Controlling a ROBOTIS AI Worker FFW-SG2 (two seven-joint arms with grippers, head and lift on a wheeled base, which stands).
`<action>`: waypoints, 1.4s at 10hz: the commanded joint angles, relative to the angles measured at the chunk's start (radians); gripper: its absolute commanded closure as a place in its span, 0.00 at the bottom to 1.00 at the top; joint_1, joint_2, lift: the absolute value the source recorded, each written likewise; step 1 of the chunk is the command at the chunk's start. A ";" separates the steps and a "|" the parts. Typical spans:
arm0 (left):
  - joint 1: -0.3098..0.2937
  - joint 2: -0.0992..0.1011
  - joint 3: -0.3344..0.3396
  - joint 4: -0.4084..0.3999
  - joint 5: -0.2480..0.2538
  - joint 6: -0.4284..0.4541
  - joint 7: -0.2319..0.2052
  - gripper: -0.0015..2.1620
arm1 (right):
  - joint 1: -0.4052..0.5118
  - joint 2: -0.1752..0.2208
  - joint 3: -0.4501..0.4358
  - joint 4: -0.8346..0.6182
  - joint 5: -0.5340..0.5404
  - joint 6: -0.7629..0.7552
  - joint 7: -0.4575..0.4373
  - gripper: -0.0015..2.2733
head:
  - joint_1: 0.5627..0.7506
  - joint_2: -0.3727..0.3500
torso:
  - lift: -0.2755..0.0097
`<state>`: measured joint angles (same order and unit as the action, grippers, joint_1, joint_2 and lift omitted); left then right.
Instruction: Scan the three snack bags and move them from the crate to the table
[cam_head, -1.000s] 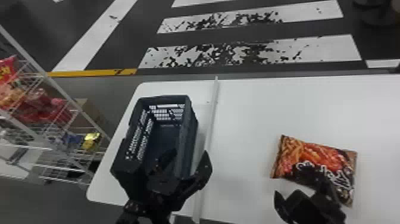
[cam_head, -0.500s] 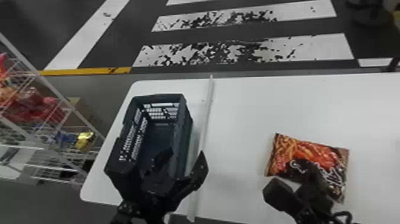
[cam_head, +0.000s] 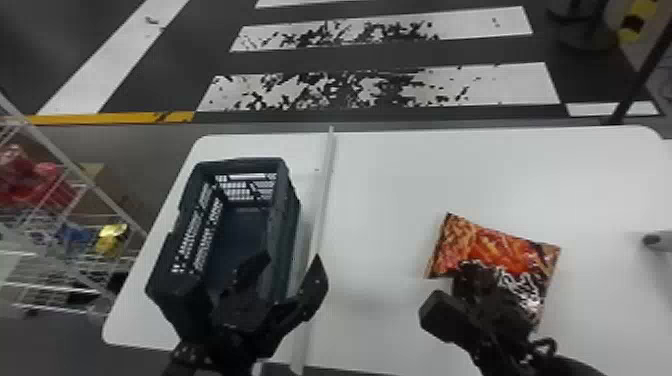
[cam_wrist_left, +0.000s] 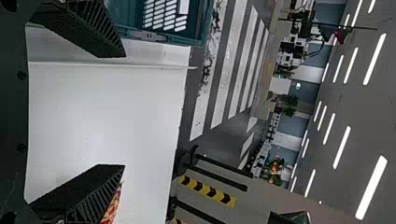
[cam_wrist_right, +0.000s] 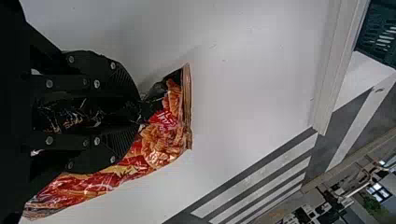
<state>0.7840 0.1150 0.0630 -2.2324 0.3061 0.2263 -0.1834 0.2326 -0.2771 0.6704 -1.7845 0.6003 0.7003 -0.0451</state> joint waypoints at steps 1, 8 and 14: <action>0.000 0.002 0.001 0.000 0.001 0.000 -0.004 0.01 | 0.014 -0.008 -0.034 -0.042 -0.045 -0.023 0.010 0.99 | 0.70 0.77 | 0.75; 0.011 0.002 -0.015 -0.029 -0.005 0.000 -0.007 0.01 | 0.082 0.102 -1.078 -0.466 -1.248 0.474 0.358 0.99 | 0.70 0.52 | 0.75; -0.025 0.015 -0.091 -0.069 -0.062 0.018 0.021 0.01 | -0.047 0.075 -1.350 -0.018 -1.716 0.821 0.424 0.99 | 0.70 0.33 | 0.75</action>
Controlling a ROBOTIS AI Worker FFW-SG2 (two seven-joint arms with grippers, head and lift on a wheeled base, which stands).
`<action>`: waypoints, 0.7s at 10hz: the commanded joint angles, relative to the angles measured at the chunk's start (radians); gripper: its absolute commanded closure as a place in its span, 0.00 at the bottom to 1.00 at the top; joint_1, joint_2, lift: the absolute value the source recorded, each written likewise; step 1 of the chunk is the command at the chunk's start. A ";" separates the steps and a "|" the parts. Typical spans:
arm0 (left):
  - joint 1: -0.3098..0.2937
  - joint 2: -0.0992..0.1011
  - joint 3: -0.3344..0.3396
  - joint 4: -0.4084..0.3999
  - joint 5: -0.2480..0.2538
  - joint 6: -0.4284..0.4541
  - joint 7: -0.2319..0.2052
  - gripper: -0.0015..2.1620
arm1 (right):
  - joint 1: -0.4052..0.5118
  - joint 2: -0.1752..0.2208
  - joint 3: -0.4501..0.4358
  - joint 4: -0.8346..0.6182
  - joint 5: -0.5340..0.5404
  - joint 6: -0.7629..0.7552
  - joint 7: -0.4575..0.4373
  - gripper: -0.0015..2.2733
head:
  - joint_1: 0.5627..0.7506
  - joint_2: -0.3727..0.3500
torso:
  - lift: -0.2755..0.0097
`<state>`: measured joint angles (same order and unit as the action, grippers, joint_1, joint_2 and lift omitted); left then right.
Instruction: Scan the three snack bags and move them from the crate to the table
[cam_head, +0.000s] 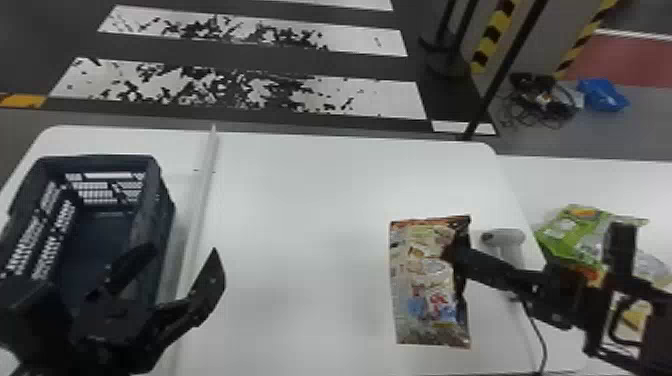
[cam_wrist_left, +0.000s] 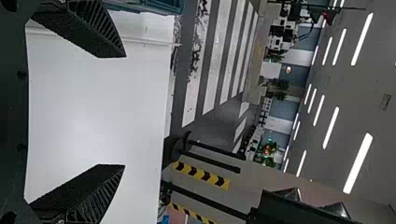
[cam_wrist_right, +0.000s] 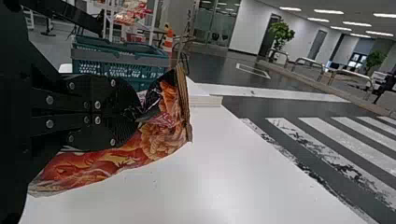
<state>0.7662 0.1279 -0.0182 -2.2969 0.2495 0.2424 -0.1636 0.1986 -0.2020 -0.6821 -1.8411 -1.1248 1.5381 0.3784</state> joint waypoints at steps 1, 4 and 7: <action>-0.021 0.004 -0.020 -0.010 -0.012 0.042 0.010 0.01 | -0.045 0.000 0.015 0.109 0.046 -0.075 0.016 0.99 | 0.70 0.32 | 0.75; -0.050 0.012 -0.042 -0.009 -0.024 0.085 0.019 0.01 | -0.163 -0.056 0.058 0.315 0.195 -0.137 0.023 0.99 | 0.70 0.22 | 0.75; -0.071 0.016 -0.054 -0.010 -0.030 0.094 0.027 0.01 | -0.200 -0.074 0.096 0.350 0.312 -0.149 -0.001 0.44 | 0.70 0.17 | 0.75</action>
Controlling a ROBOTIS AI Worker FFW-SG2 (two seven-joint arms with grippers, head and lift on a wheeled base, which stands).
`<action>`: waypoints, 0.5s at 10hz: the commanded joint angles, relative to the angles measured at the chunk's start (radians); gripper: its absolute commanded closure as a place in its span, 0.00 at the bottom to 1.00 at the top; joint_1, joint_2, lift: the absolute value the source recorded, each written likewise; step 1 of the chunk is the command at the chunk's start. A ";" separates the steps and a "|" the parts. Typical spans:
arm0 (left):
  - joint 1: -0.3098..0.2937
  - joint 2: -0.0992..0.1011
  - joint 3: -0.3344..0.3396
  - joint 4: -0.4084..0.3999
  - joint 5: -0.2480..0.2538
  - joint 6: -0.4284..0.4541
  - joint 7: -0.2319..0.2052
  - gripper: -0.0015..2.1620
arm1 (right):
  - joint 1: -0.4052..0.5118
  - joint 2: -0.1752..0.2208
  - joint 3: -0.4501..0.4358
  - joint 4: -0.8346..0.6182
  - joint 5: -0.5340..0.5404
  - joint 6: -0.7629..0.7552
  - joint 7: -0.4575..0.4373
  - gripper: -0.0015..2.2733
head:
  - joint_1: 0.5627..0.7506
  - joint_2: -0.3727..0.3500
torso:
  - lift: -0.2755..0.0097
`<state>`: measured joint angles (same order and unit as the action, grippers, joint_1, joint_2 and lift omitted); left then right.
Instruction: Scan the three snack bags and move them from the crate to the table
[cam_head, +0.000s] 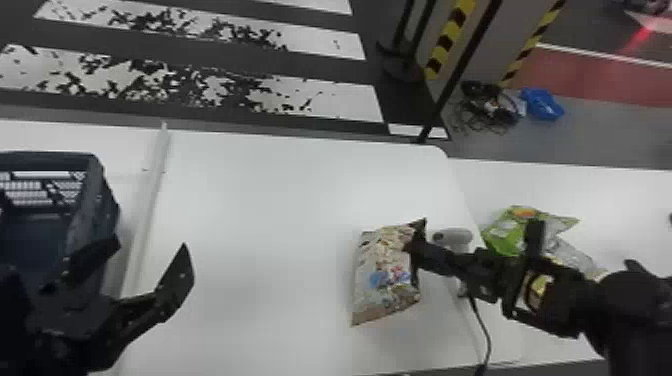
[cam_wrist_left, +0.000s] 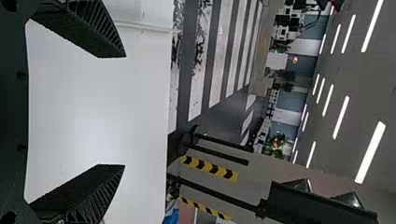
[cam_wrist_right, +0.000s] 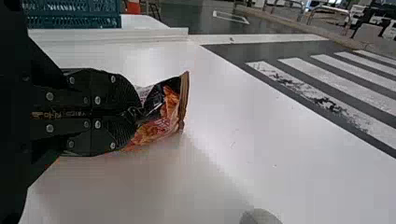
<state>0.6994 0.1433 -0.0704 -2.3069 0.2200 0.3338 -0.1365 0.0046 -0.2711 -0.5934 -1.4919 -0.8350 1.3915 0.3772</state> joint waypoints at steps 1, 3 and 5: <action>-0.008 0.002 -0.003 0.001 -0.001 0.015 0.000 0.01 | -0.009 -0.020 0.032 -0.001 0.057 -0.045 0.000 0.02 | 0.70 0.16 | 0.75; -0.009 0.009 -0.003 0.007 -0.001 0.015 0.000 0.01 | -0.008 -0.045 0.078 -0.018 0.168 -0.186 0.037 0.00 | 0.70 0.13 | 0.75; -0.011 0.010 -0.003 0.007 -0.001 0.015 0.000 0.01 | 0.037 -0.045 0.129 -0.073 0.286 -0.435 0.092 0.01 | 0.70 0.09 | 0.75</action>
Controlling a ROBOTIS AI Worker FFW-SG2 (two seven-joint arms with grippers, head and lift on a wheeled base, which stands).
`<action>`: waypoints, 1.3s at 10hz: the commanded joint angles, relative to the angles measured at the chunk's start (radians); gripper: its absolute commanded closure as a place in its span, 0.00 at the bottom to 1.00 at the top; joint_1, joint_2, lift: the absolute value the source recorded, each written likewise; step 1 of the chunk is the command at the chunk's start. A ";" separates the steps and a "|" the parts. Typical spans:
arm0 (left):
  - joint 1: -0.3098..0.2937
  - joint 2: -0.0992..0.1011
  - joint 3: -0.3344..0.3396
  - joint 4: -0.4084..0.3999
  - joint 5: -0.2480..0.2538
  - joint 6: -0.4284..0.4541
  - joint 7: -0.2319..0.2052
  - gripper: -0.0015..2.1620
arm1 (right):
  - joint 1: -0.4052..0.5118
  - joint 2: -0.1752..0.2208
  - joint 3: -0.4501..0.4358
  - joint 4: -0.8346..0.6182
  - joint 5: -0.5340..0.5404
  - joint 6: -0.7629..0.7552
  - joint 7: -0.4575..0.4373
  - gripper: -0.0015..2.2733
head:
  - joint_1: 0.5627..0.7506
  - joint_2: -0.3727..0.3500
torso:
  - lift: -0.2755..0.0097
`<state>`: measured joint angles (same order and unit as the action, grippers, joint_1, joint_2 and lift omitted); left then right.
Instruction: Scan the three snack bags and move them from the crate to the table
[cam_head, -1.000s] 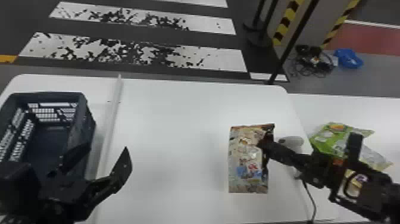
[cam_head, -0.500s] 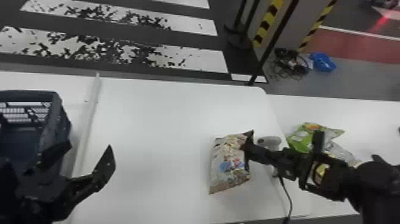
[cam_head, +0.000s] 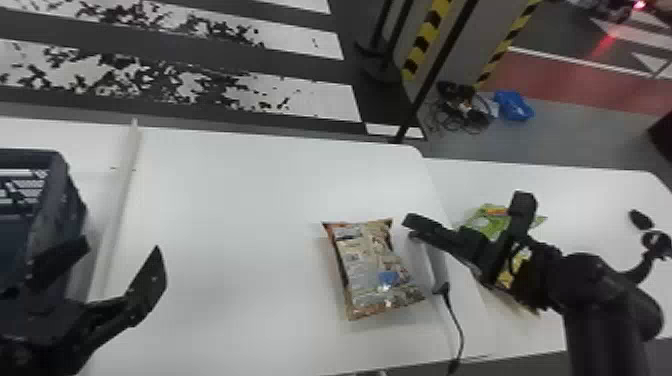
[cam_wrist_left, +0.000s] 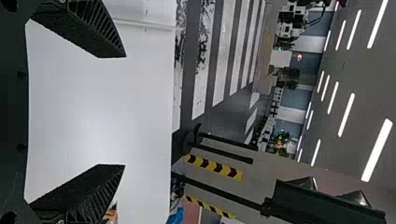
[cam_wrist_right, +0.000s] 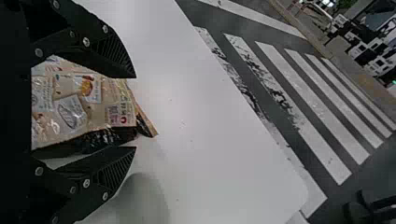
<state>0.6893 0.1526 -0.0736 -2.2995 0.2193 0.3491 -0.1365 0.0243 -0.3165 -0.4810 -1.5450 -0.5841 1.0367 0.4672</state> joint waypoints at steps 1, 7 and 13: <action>-0.001 0.001 0.000 0.000 0.000 0.000 0.000 0.01 | 0.060 0.010 0.032 -0.083 0.070 -0.132 0.002 0.01 | 0.70 0.07 | 0.75; -0.014 0.004 -0.018 0.008 0.000 -0.015 0.000 0.01 | 0.414 0.212 0.087 -0.451 0.092 -0.304 -0.013 0.98 | 0.70 0.15 | 0.75; -0.051 0.019 -0.041 0.057 0.005 -0.040 0.000 0.01 | 0.390 0.243 0.134 -0.182 0.253 -0.734 -0.061 0.99 | 0.70 0.13 | 0.75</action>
<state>0.6414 0.1704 -0.1144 -2.2475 0.2222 0.3126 -0.1365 0.4286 -0.0718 -0.3432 -1.7661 -0.3443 0.3346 0.4070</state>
